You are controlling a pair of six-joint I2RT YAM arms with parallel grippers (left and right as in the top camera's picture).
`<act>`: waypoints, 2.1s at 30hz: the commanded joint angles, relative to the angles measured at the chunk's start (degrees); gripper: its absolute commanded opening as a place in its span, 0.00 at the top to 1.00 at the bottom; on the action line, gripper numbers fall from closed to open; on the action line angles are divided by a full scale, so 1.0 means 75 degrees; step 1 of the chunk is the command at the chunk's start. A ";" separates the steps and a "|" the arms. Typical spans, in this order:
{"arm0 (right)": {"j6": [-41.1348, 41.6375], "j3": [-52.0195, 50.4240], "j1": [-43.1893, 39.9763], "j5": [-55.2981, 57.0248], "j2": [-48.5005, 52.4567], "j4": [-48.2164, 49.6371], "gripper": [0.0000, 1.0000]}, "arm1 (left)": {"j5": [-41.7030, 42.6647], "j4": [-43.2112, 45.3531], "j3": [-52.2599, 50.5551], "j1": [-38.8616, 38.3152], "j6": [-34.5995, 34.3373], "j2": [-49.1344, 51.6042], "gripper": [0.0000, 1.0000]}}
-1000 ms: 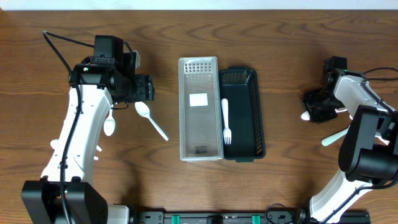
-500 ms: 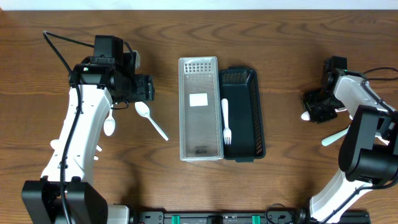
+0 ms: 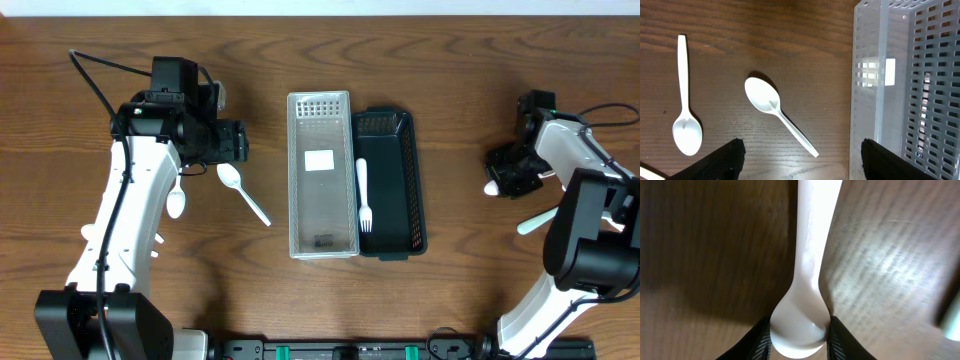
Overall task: Pack container
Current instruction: 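Carry the spoon left and lower it into the dark green basket, then open right gripper and move it back to the right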
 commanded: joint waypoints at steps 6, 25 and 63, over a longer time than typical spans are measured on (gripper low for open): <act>-0.1335 0.1145 0.1291 0.1008 -0.1204 -0.0294 0.99 | 0.0044 -0.0044 0.0181 -0.0003 0.0052 -0.0143 0.23; -0.2844 0.1032 0.5056 0.0408 -0.1597 -0.1250 0.99 | 0.0044 -0.0044 0.0181 -0.0003 0.0055 -0.0143 0.23; -0.1518 0.1131 -0.0504 -0.0425 -0.2876 -0.1154 0.09 | 0.0044 -0.0111 0.0181 -0.0003 0.0052 -0.0143 0.23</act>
